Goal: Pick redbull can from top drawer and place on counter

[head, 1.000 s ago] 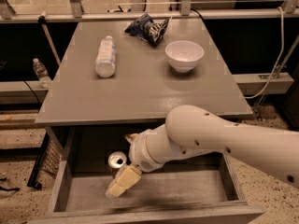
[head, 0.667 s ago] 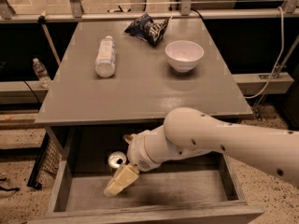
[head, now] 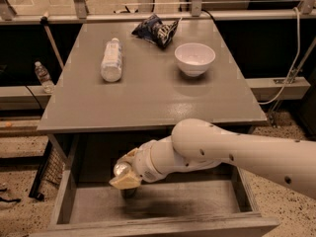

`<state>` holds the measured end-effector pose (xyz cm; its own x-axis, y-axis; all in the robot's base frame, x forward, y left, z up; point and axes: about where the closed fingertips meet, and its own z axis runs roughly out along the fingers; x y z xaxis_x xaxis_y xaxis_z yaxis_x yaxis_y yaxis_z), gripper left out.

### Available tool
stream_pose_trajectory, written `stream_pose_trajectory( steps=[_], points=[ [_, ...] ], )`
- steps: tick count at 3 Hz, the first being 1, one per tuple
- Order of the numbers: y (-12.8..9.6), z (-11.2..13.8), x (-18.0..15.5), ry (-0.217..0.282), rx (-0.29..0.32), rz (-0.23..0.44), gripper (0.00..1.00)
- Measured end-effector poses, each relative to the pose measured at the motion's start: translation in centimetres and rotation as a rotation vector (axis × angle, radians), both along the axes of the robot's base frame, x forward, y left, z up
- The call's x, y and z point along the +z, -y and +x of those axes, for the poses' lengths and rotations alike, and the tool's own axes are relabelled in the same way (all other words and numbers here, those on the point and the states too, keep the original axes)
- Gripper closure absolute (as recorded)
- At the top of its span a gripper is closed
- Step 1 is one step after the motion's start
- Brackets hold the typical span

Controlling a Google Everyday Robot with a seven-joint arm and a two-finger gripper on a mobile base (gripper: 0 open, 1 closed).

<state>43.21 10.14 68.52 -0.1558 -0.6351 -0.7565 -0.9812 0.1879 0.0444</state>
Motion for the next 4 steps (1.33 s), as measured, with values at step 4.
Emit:
stream_pose_trajectory(
  steps=[4],
  points=[
    [5.6, -1.8, 10.2, 0.181, 0.004, -0.010, 1.00]
  ],
)
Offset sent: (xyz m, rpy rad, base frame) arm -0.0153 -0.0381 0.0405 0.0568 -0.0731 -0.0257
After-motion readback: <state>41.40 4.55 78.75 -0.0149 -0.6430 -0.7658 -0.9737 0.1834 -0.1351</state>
